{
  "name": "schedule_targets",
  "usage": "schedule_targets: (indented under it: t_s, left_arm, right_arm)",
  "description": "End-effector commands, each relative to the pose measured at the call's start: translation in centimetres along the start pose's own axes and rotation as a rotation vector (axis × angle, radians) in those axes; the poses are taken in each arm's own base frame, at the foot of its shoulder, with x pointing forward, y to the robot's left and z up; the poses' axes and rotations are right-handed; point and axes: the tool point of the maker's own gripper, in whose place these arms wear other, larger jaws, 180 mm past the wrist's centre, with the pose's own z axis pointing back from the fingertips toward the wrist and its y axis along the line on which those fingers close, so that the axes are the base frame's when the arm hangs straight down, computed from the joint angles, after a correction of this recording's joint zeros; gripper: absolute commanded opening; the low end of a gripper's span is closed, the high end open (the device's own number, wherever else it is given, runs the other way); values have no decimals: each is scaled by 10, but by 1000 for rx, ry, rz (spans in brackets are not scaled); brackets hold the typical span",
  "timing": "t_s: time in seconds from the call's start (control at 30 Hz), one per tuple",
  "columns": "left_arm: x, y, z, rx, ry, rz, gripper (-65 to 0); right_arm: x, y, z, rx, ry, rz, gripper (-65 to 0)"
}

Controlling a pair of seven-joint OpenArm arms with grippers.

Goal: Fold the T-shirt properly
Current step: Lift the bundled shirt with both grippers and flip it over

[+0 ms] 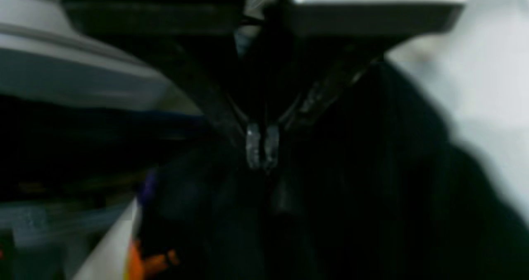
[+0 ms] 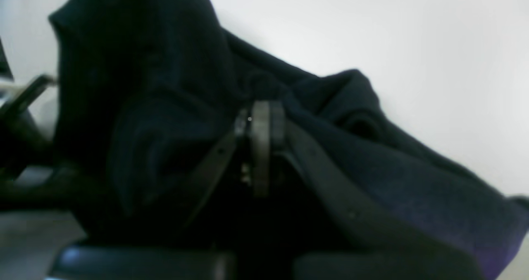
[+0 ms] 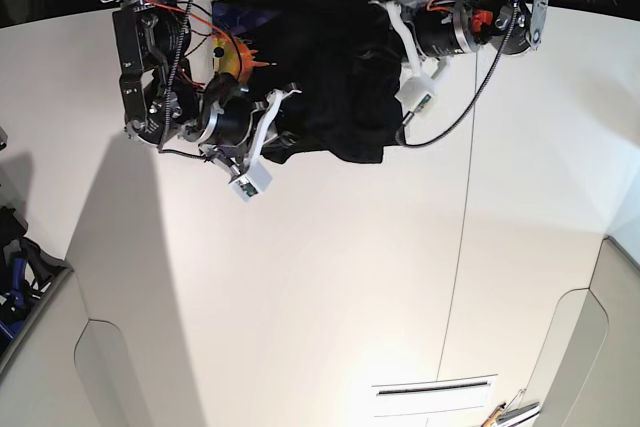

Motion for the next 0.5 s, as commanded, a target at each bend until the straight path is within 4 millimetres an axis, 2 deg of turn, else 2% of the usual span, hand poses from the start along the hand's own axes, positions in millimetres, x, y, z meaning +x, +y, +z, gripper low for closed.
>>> schedule_targets:
  t_s: [0.0, 0.07, 0.17, 0.33, 0.47]
  left_arm:
    - [9, 13, 3, 60, -12, -19, -650]
    - [15, 31, 3, 139, -18, -34, -650]
    - [36, 46, 5, 209, -59, -75, -650]
    - [84, 53, 10, 241, -168, -119, -650]
    - [121, 54, 16, 256, -254, -138, -650]
  right_arm:
    - [8, -5, 7, -10, -20, -5, -650]
    - [10, -9, 14, 1, -36, -44, -650]
    - [17, -16, 26, 16, -84, -102, -650]
    - [36, -26, 50, 17, -192, -145, -650]
    - [50, -21, 66, 43, -254, -129, -650]
